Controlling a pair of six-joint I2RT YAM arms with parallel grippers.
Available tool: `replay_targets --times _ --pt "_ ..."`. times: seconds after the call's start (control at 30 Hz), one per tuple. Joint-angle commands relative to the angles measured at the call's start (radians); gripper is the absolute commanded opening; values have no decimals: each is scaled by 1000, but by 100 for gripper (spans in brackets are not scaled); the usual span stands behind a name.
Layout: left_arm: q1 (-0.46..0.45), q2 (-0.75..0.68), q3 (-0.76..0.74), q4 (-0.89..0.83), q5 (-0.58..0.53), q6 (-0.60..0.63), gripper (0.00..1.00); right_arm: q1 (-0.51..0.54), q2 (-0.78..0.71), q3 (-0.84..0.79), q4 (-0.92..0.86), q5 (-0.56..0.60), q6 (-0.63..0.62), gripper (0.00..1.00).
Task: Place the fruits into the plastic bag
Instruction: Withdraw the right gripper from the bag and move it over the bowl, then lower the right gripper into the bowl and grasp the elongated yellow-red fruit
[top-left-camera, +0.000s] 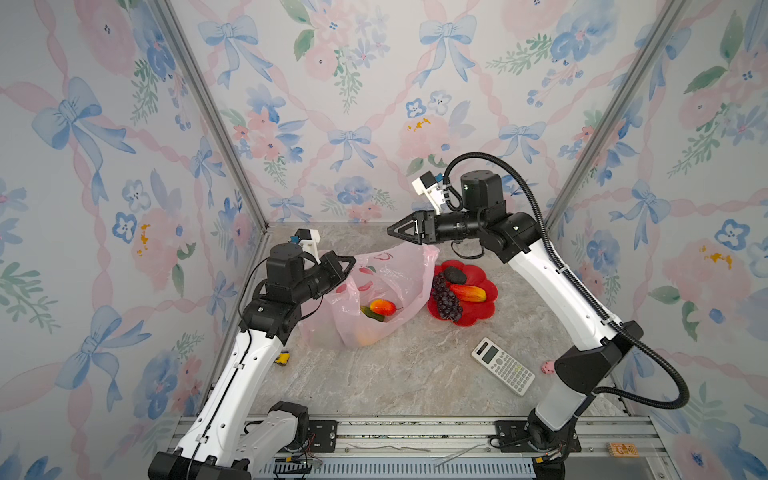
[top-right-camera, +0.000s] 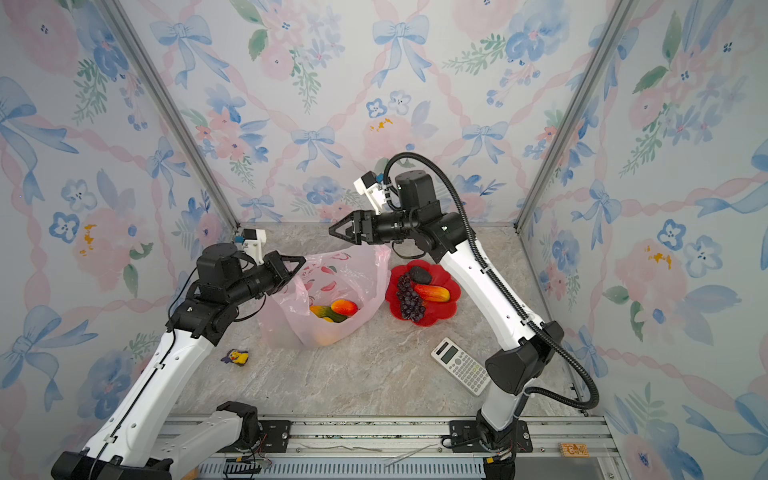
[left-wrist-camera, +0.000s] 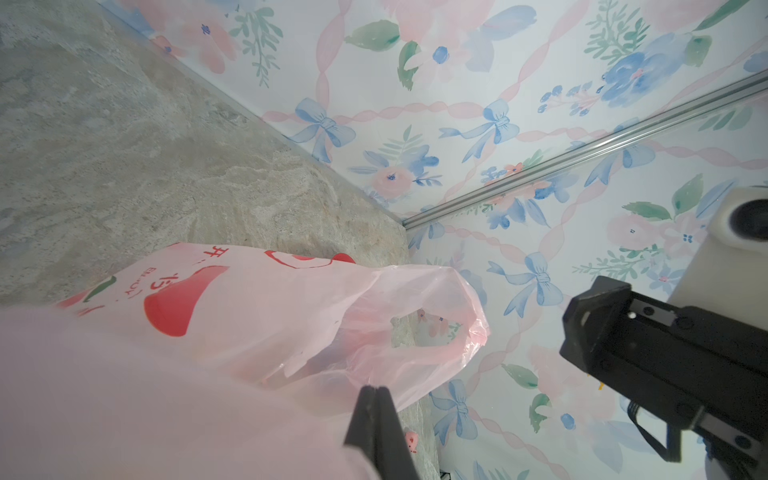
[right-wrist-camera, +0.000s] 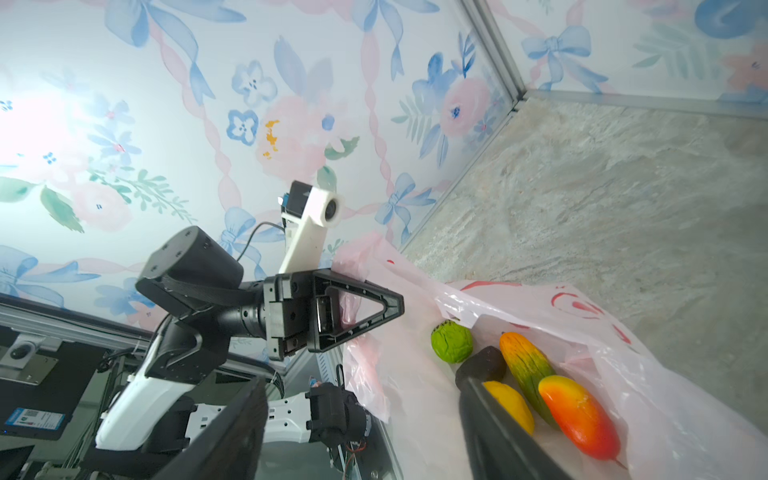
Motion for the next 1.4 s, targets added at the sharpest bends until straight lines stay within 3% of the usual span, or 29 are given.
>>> replay_targets --times 0.0,0.13,0.3,0.5,0.57,0.6,0.67,0.8,0.93,1.07,1.23,1.37 --pt "-3 -20 -5 21 5 -12 0 -66 -62 -47 73 -20 50 76" --pt "-2 -26 -14 21 6 -12 0 -163 -148 -170 140 -16 94 76" --pt "-3 -29 -24 25 9 -12 0 -307 -238 -361 175 53 245 75" --pt "-2 -31 -33 32 12 -15 0 -476 -322 -525 -69 269 304 76" --pt "-3 -32 -37 32 11 -15 0 -530 -342 -597 -118 294 334 81" --pt "-3 -34 -38 33 10 -15 0 -554 -355 -641 -116 294 358 93" --pt "-3 -37 -43 35 9 -16 0 -580 -378 -704 -112 306 373 96" --pt "-2 -39 -50 40 6 -21 0 -589 -399 -724 -230 453 344 96" --pt "-2 -32 -42 42 4 -21 0 -607 -367 -740 -286 464 379 96" --pt "-3 -19 -32 46 7 -20 0 -600 -311 -824 -202 342 511 99" --pt "-2 -9 -25 47 7 -17 0 -525 -284 -805 -293 505 655 91" --pt "-1 -4 -22 46 9 -15 0 -491 -287 -844 -240 561 798 91"
